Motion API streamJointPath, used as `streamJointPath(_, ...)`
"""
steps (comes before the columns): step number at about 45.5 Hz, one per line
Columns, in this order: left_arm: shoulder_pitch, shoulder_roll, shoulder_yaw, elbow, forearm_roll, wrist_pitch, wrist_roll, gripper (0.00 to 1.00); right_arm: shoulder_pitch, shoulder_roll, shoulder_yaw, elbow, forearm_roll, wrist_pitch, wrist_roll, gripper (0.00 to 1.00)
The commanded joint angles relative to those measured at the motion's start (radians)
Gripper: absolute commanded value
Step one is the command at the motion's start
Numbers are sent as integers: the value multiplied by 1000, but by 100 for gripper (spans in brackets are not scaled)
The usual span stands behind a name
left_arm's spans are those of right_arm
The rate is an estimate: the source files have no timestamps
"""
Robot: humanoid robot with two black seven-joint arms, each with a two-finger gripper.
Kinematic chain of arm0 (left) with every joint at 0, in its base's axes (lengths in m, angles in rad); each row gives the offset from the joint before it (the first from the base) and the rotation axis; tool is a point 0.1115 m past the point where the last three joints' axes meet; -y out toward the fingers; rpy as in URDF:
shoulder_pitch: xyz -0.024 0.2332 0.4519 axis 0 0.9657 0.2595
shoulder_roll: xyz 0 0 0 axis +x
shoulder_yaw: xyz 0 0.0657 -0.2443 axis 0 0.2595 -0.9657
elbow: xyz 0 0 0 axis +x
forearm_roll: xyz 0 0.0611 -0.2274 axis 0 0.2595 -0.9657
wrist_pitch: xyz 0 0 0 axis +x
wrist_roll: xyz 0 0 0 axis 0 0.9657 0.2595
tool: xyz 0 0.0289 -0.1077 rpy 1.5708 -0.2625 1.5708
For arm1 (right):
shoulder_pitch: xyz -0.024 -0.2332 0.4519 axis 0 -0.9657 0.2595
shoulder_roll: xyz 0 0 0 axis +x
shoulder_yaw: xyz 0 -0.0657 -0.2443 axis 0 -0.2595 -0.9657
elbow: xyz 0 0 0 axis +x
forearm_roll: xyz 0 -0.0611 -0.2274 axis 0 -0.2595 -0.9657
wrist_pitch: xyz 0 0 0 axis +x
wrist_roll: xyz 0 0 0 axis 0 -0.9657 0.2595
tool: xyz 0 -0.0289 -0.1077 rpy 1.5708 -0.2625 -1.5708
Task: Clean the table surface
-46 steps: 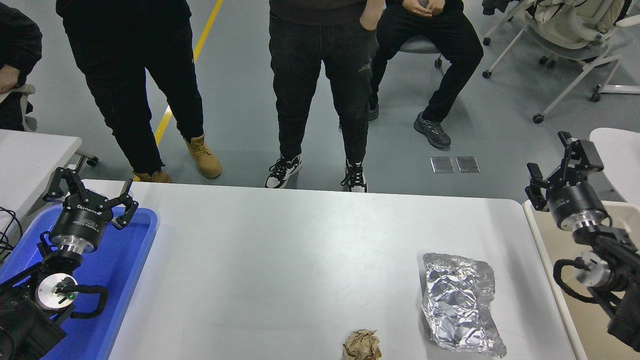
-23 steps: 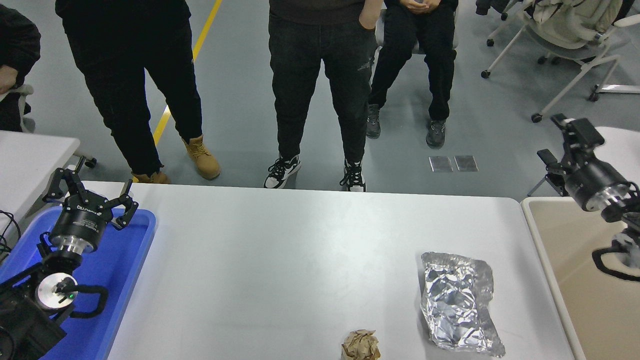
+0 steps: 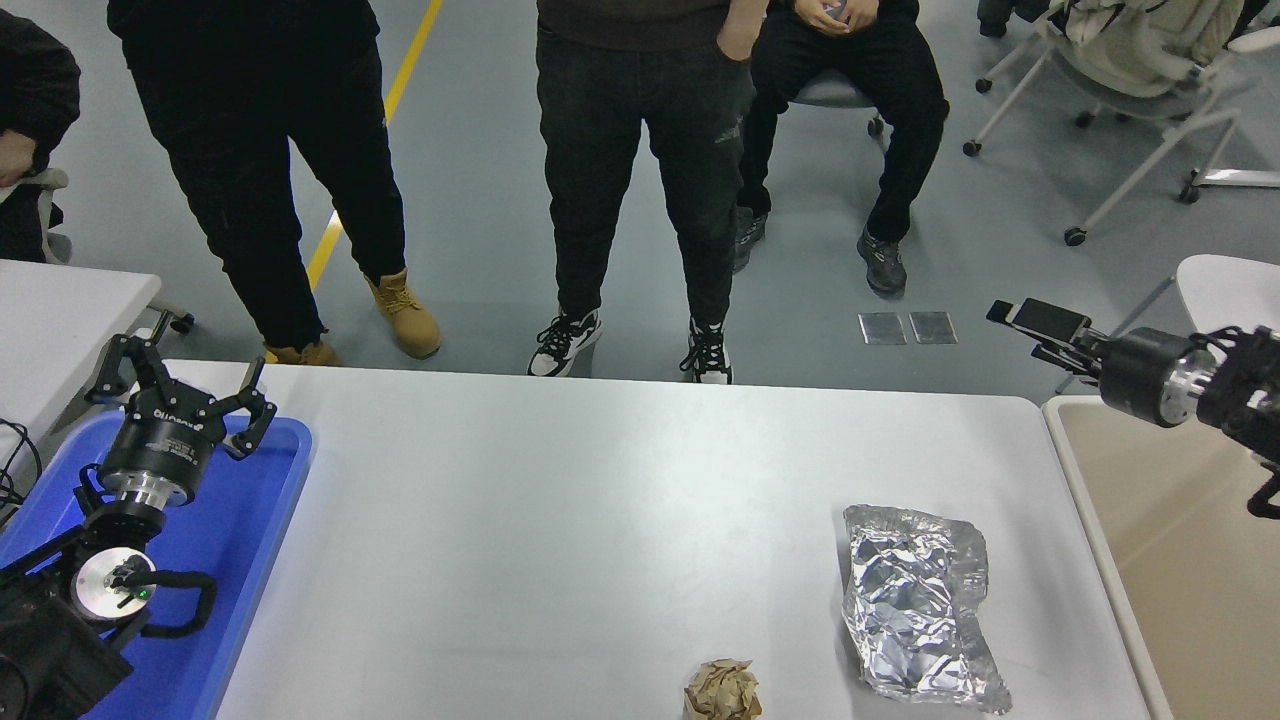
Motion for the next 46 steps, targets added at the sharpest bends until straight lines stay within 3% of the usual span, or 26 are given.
streamJointPath(1, 0, 0, 0, 0, 0, 0, 0, 100, 50, 7, -205, 14, -139, 2, 3, 99)
streamJointPath(18, 0, 0, 0, 0, 0, 0, 0, 100, 61, -92, -259, 188, -342, 0, 38, 99)
streamJointPath(26, 0, 0, 0, 0, 0, 0, 0, 100, 83, -149, -244, 310, -356, -1, 44, 98)
streamJointPath(46, 0, 0, 0, 0, 0, 0, 0, 100, -32, -141, -161, 322, -345, -46, 43, 91)
